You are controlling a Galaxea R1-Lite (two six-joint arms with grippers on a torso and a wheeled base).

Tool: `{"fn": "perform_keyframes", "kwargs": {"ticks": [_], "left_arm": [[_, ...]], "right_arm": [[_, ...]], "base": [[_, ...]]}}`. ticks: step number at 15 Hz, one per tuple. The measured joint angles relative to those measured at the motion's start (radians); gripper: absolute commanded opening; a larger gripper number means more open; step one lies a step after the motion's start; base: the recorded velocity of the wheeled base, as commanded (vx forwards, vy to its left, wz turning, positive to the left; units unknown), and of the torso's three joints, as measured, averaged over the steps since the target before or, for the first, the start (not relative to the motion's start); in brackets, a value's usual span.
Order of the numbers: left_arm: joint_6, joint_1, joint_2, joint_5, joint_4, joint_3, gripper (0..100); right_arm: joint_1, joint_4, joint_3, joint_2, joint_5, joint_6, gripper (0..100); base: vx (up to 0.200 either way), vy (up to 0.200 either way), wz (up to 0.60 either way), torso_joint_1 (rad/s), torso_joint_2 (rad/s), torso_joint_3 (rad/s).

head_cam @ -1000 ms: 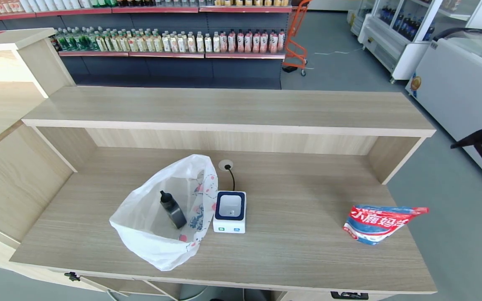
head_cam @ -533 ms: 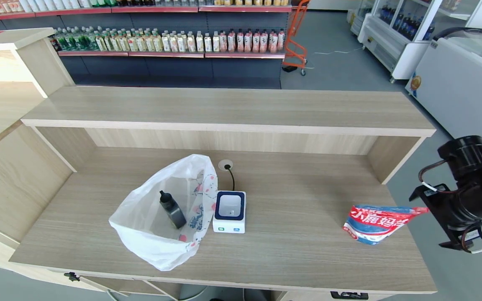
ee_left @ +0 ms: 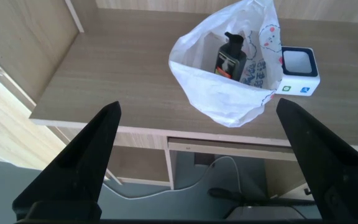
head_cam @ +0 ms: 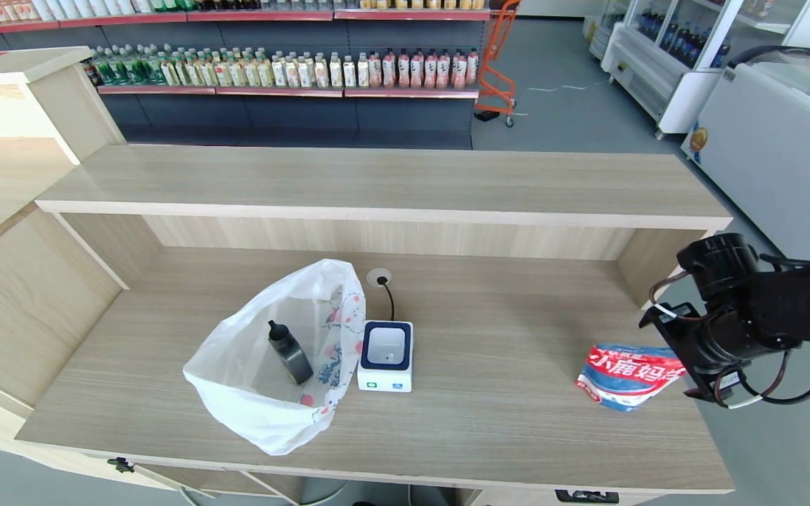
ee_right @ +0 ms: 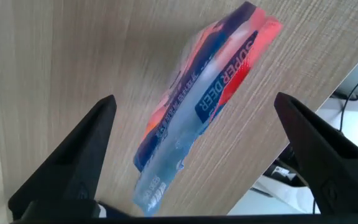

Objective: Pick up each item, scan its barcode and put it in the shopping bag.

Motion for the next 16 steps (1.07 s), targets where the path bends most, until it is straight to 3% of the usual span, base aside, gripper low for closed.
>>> {"fn": "perform_keyframes", "kwargs": {"ticks": [4, 5, 8, 12, 16], "left_arm": [[0.0, 0.0, 0.0, 0.0, 0.0, 0.0, 100], [0.0, 0.0, 0.0, 0.0, 0.0, 0.0, 100], [0.0, 0.0, 0.0, 0.0, 0.0, 0.0, 100], [0.0, 0.0, 0.0, 0.0, 0.0, 0.0, 100], [0.0, 0.0, 0.0, 0.0, 0.0, 0.0, 100]], "right_arm": [[0.011, -0.081, -0.022, 0.1, 0.0, -0.008, 100], [0.013, -0.111, -0.03, 0.13, -0.001, -0.032, 0], [0.013, -0.2, -0.062, 0.211, -0.003, -0.077, 0], [0.026, -0.219, -0.106, 0.285, -0.014, -0.141, 0], [0.035, -0.228, -0.066, 0.297, -0.077, -0.275, 0]], "base": [[0.0, 0.0, 0.0, 0.0, 0.0, 0.0], [0.0, 0.0, 0.0, 0.0, 0.0, 0.0], [0.0, 0.0, 0.0, 0.0, 0.0, 0.0], [0.0, 0.0, 0.0, 0.0, 0.0, 0.0], [0.0, 0.0, 0.0, 0.0, 0.0, 0.0]]}}
